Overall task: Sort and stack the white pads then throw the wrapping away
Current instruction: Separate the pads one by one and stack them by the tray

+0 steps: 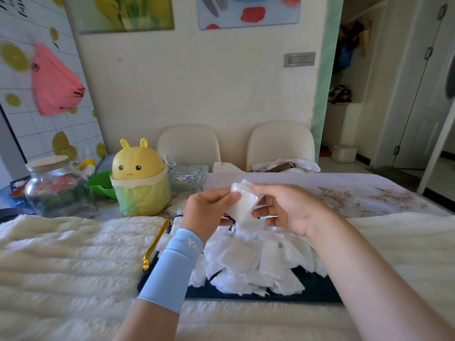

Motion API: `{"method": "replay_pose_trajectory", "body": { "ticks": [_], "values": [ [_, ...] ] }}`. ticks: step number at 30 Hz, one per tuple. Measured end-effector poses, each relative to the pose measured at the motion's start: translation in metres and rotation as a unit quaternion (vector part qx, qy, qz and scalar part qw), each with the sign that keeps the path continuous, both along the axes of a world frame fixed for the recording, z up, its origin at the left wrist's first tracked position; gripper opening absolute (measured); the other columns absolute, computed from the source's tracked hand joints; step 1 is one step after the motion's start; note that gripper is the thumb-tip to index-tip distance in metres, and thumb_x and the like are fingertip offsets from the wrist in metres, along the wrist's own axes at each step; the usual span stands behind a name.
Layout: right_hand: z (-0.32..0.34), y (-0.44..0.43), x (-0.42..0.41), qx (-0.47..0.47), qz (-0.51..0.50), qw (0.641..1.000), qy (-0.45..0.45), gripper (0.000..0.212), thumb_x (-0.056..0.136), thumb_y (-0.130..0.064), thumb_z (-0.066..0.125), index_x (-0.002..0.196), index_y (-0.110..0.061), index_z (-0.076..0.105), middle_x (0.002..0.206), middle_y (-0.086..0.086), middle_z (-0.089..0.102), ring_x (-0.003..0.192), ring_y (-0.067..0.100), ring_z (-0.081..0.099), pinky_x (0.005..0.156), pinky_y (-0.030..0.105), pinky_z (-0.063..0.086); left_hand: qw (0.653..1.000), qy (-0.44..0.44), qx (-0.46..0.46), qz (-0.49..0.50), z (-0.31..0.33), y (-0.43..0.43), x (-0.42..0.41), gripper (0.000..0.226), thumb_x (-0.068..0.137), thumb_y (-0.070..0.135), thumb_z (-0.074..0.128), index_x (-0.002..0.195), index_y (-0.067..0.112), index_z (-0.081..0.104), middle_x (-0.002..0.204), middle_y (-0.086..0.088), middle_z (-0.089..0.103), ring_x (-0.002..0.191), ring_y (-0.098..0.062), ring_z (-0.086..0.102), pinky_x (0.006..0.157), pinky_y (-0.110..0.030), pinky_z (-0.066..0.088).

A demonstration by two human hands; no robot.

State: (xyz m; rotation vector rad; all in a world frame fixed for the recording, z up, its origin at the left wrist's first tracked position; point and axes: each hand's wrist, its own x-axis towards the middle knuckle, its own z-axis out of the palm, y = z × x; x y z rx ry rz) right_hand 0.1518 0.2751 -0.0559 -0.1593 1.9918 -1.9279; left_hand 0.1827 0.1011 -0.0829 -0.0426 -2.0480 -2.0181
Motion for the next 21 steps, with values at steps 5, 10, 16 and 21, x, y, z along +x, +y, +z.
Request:
{"method": "replay_pose_trajectory", "body": {
  "ticks": [5, 10, 16, 21],
  "values": [
    [-0.005, -0.004, -0.006, -0.048, -0.114, 0.992, -0.018, 0.016, 0.094, -0.027, 0.065, 0.098, -0.012, 0.070, 0.084, 0.007, 0.069, 0.063, 0.017, 0.066, 0.052, 0.027, 0.042, 0.996, -0.011, 0.075, 0.047, 0.000, 0.000, -0.002, 0.005, 0.087, 0.016, 0.073, 0.085, 0.016, 0.078, 0.087, -0.007, 0.076, 0.080, -0.022, 0.071, 0.066, -0.033, 0.062],
    [0.004, 0.008, -0.005, -0.045, -0.180, 0.967, 0.177, 0.011, 0.093, -0.019, 0.070, 0.098, -0.011, 0.076, 0.068, 0.006, 0.070, 0.056, 0.016, 0.060, 0.046, 0.025, 0.041, 0.979, -0.067, 0.181, 0.066, 0.001, -0.009, -0.004, 0.013, 0.086, 0.019, 0.074, 0.094, 0.009, 0.076, 0.097, -0.012, 0.074, 0.086, -0.023, 0.072, 0.064, -0.025, 0.059],
    [0.005, -0.010, 0.007, 0.068, -0.058, 0.963, 0.252, 0.008, 0.086, -0.020, 0.079, 0.088, -0.013, 0.077, 0.066, 0.006, 0.071, 0.054, 0.014, 0.059, 0.042, 0.022, 0.037, 0.978, -0.104, 0.179, -0.024, 0.001, 0.000, -0.003, 0.018, 0.093, 0.015, 0.065, 0.103, 0.001, 0.072, 0.102, -0.021, 0.072, 0.081, -0.026, 0.070, 0.063, -0.028, 0.059],
    [0.002, -0.011, 0.006, 0.166, -0.102, 0.925, 0.326, 0.008, 0.082, -0.026, 0.083, 0.078, -0.023, 0.076, 0.057, -0.007, 0.067, 0.049, 0.007, 0.062, 0.053, 0.023, 0.050, 0.968, -0.113, 0.201, -0.097, 0.004, 0.000, -0.002, 0.027, 0.095, 0.022, 0.061, 0.107, 0.000, 0.070, 0.109, -0.022, 0.072, 0.093, -0.028, 0.071, 0.074, -0.032, 0.062]
  ]
}}
